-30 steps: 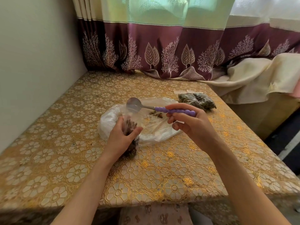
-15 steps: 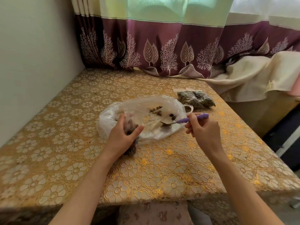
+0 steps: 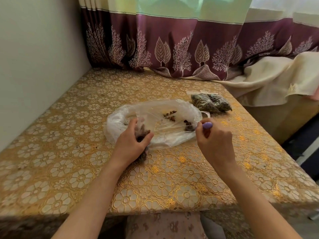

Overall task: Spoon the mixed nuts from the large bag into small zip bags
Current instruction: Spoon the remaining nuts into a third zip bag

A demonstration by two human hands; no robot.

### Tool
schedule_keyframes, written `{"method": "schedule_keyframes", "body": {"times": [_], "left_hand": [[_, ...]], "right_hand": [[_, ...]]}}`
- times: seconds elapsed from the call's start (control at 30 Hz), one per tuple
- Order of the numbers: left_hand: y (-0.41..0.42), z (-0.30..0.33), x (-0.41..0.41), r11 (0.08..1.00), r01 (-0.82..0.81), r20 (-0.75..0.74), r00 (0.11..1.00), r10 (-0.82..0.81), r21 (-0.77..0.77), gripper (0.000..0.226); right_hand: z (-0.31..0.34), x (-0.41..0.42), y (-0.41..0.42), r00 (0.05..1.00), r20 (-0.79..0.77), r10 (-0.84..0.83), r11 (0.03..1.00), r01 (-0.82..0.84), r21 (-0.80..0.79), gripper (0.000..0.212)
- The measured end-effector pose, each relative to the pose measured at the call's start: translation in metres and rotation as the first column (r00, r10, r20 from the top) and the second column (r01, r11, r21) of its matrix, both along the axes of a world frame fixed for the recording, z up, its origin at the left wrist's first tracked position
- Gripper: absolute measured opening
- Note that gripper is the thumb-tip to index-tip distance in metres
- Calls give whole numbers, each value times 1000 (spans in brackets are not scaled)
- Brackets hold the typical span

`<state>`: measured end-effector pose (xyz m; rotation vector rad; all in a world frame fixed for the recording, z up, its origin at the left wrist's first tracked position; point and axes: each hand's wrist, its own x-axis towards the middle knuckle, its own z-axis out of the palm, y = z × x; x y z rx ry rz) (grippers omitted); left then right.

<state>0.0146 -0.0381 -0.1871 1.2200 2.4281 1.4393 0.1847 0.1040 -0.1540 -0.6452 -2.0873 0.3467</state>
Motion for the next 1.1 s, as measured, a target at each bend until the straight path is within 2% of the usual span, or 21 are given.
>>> {"method": "schedule_keyframes", "body": {"times": [0.17, 0.37, 0.6, 0.8, 1.1], "left_hand": [[0, 0, 0, 1000, 2, 4, 1000, -2, -2, 60], [1, 1, 1, 1000, 21, 29, 999, -22, 5, 56], [0, 1, 1, 1000, 26, 44, 999, -27, 8, 60], [0, 1, 1, 1000, 26, 40, 999, -26, 1, 61], [-1, 0, 1, 1000, 18, 24, 1000, -19, 11, 60]], "right_hand": [[-4, -4, 4, 999, -26, 36, 999, -37, -40, 9], [-10, -3, 1, 989, -137, 53, 999, -53, 1, 11], [-12, -7, 1, 975, -204, 87, 991, -105, -81, 15], [-15, -7, 6, 986, -144, 86, 985, -106, -134, 18], [-21, -9, 12, 995, -96, 25, 993, -36, -112, 15]]}}
